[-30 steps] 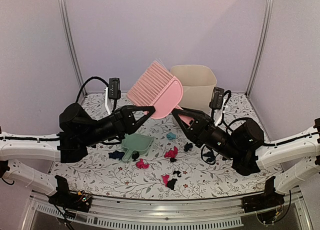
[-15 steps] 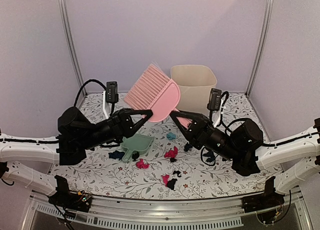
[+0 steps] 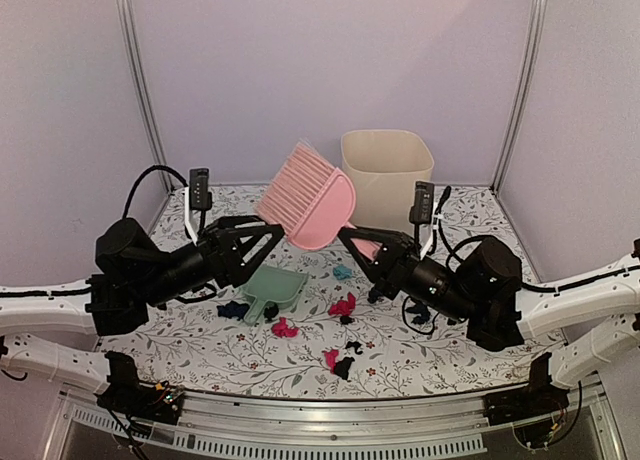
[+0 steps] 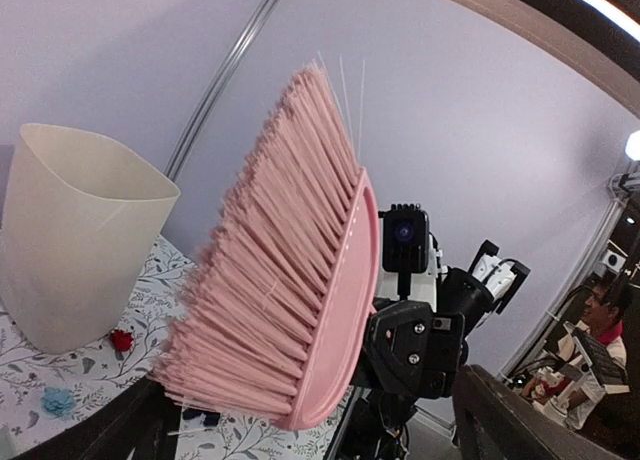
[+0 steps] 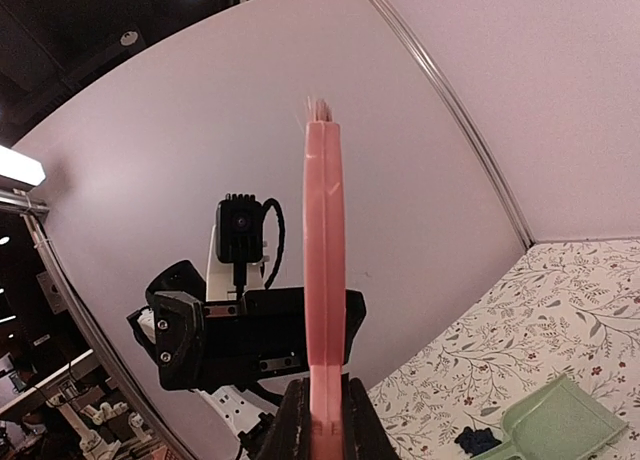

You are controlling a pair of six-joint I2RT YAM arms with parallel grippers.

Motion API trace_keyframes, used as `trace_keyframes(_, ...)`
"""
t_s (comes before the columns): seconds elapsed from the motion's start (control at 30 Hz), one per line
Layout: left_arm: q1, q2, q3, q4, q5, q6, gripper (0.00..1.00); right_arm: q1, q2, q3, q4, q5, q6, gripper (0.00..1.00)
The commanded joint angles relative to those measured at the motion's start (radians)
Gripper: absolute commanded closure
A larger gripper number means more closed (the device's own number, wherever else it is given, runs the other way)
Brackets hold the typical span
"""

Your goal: Sweep away the paper scraps from the table

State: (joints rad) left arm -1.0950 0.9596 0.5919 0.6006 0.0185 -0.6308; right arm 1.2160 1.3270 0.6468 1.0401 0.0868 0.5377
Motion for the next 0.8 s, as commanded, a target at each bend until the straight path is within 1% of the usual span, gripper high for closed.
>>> trace_keyframes(0.0,-0.005,-0.093,-0.031,-0.199,-0.134,0.058,0.02,-0.006,-0.075,-0.006,-0.167,0.111,-0.017,1.00)
trace_keyframes(0.07,-0.003,-0.132,-0.050,-0.288,-0.230,0.073,0.02,-0.006,-0.116,0.012,-0.317,0.185,-0.014,1.00)
trace_keyframes(0.13,-0.005,-0.163,-0.086,-0.352,-0.324,0.087,0.02,-0.006,-0.154,0.025,-0.506,0.275,-0.001,1.00)
trace_keyframes(0.23,-0.006,-0.182,-0.128,-0.453,-0.460,0.091,0.02,-0.006,-0.214,0.023,-0.696,0.411,0.017,1.00)
trace_keyframes(0.33,-0.007,-0.162,-0.146,-0.563,-0.538,0.080,0.03,-0.006,-0.278,0.001,-0.804,0.507,0.025,1.00)
trace_keyframes(0.4,-0.013,-0.143,-0.149,-0.668,-0.561,0.053,0.03,-0.006,-0.315,0.002,-0.870,0.539,0.023,1.00)
trace_keyframes(0.47,-0.026,-0.125,-0.167,-0.722,-0.586,0.022,0.02,-0.006,-0.335,0.019,-0.951,0.562,0.028,1.00)
trace_keyframes(0.57,-0.056,-0.099,-0.217,-0.740,-0.596,-0.007,0.02,-0.006,-0.366,0.028,-1.024,0.579,0.036,1.00)
trace_keyframes(0.63,-0.079,-0.079,-0.235,-0.770,-0.620,-0.054,0.02,-0.006,-0.380,0.027,-1.052,0.592,0.035,1.00)
trace_keyframes(0.77,-0.118,-0.022,-0.245,-0.714,-0.616,-0.039,0.03,-0.006,-0.388,0.043,-1.103,0.609,0.011,1.00)
